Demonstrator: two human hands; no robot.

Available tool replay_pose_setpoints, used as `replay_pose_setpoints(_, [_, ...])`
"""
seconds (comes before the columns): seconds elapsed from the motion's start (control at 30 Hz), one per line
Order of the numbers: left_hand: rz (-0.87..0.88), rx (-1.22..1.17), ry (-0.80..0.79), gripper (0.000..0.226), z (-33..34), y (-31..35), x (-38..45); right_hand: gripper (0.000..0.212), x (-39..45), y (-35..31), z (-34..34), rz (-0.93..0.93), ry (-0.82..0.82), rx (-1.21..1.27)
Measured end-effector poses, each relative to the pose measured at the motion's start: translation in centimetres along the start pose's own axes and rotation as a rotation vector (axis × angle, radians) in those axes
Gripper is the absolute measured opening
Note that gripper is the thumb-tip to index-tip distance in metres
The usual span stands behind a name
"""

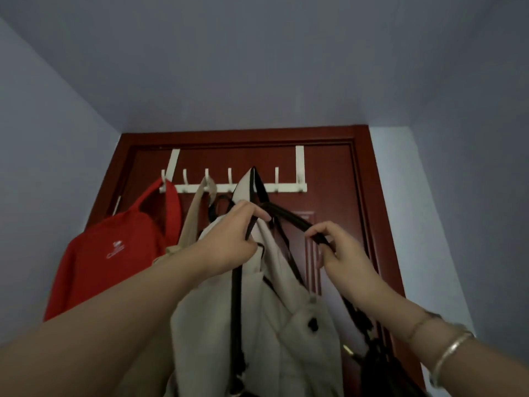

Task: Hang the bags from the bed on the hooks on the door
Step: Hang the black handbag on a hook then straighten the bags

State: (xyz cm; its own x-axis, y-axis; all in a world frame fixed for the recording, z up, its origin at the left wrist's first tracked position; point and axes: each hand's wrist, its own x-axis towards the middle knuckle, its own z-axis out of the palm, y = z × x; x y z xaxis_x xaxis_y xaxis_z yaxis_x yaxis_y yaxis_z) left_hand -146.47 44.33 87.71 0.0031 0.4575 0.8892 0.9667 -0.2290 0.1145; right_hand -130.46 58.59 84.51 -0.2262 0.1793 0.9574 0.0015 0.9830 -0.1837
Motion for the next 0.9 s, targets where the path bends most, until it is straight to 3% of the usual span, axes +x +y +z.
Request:
replay_pose_setpoints(0.23, [0.111,-0.049,0.087,0.048,5.1,-4.4,11.5,0.051,9.2,5.7,-0.5,-0.164,0.01,-0.33])
replay_pose_setpoints(0.47, [0.212,-0.028,0.083,0.046,11.0,-9.9,22.4,0.055,16.2,13.5,1.2,-0.088,0.075,-0.462])
replay_pose_setpoints(0.73, [0.18,0.414,0.199,0.052,11.7,-11.3,34.5,0.057,27.8,16.3,2.5,0.041,0.203,-0.549])
replay_pose_setpoints(0.9, [0.253,0.779,0.188,0.062,13.3,-12.9,33.9,0.063,27.3,17.9,3.6,0.069,0.145,-0.586])
